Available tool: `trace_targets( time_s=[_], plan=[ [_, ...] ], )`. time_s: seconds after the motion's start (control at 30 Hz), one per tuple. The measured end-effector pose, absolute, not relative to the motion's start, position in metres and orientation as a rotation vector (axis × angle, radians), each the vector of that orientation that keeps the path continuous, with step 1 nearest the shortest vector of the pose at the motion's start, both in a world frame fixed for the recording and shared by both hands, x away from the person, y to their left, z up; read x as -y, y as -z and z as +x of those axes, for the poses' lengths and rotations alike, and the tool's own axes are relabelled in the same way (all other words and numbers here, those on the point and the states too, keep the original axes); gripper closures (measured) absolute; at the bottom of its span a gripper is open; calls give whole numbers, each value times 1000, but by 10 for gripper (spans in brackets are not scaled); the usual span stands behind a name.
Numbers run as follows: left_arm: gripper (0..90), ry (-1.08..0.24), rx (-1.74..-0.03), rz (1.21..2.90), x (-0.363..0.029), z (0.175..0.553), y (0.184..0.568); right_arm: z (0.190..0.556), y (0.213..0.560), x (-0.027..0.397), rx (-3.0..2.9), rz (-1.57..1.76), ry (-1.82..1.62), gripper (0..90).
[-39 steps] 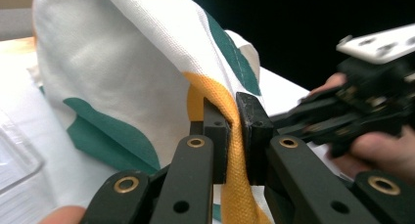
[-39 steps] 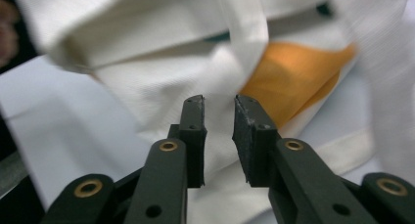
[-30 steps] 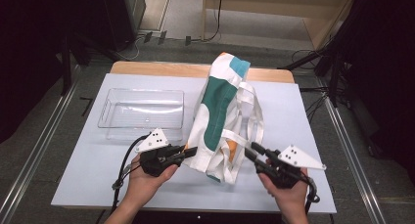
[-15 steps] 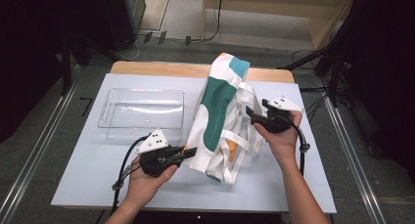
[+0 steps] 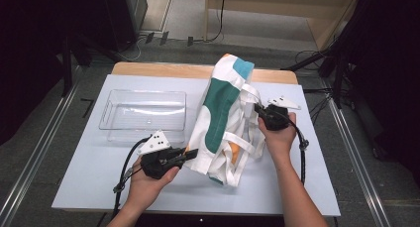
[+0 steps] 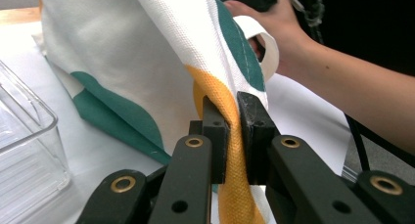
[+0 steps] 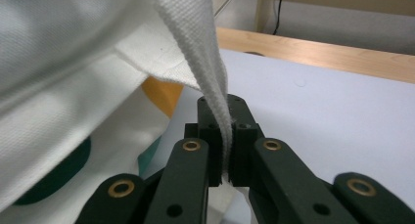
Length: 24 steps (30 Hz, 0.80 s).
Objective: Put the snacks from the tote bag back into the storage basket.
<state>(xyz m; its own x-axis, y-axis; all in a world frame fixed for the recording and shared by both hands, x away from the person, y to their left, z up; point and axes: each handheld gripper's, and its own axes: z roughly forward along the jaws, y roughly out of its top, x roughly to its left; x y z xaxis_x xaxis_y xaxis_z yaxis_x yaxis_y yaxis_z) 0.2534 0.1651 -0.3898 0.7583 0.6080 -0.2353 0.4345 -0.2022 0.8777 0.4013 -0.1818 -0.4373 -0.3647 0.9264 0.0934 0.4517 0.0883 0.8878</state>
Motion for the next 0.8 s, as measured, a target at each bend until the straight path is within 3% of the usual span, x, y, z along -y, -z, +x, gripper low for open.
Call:
trace_targets(
  time_s=[0.3,0.5,0.57,0.6,0.63,0.8],
  plan=[
    [853,-257,-900,1712,-189,272,374,314,423,217,-1725,1335,-1323,891],
    [853,-284,-941,1676,-200,281,375,252,428,218,-1821,1299,-1337,886],
    [849,-295,-929,1691,-198,281,377,246,424,219,-1873,1238,-1360,783],
    [848,-295,-929,1691,-198,281,377,246,424,219,-1873,1238,-1360,783],
    [846,-316,-923,1698,-196,278,377,244,415,225,-1809,1197,-1399,626],
    [845,-307,-901,1711,-194,276,379,268,389,244,-1696,1221,-1450,489]
  ],
)
